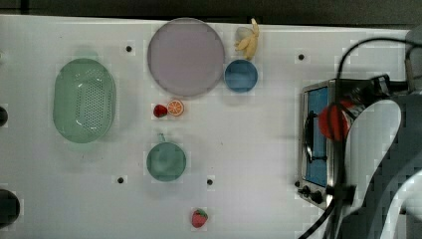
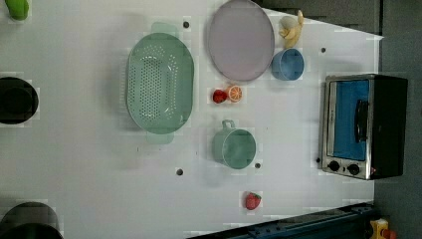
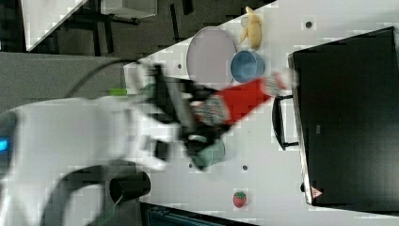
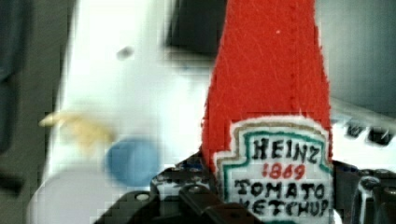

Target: Pick Ketchup from oven and place it on table.

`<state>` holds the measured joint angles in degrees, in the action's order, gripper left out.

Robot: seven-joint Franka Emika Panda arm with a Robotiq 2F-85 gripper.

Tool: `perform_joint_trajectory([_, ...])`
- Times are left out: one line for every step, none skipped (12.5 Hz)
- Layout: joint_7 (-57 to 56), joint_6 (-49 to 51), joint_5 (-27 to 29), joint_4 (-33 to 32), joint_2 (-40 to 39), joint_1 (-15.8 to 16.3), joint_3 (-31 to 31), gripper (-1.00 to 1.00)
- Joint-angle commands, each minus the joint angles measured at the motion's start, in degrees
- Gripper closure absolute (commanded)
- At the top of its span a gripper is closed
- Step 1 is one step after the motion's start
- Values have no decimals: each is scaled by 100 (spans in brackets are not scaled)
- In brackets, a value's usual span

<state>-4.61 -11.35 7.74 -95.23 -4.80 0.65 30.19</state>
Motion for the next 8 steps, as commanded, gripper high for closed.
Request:
perform_joint_trajectory([-168, 369, -68, 209, -3, 538, -710, -27])
perform_joint_trajectory([-168, 369, -116, 153, 34, 601, -912, -27])
perform_joint_trajectory([-168, 369, -252, 93, 48, 658, -1111, -27])
perform_joint_trajectory([-168, 367, -451, 11, 47, 711, -1310, -27])
perform_joint_trajectory([-168, 363, -658, -110, 47, 754, -1501, -27])
perform_joint_trajectory([-167, 348, -823, -271, 46, 790, -1667, -27])
perform_joint_trajectory([-167, 341, -915, -467, 49, 808, -1804, -27])
perform_joint_trajectory([-161, 302, -940, -686, 50, 815, -1906, -27])
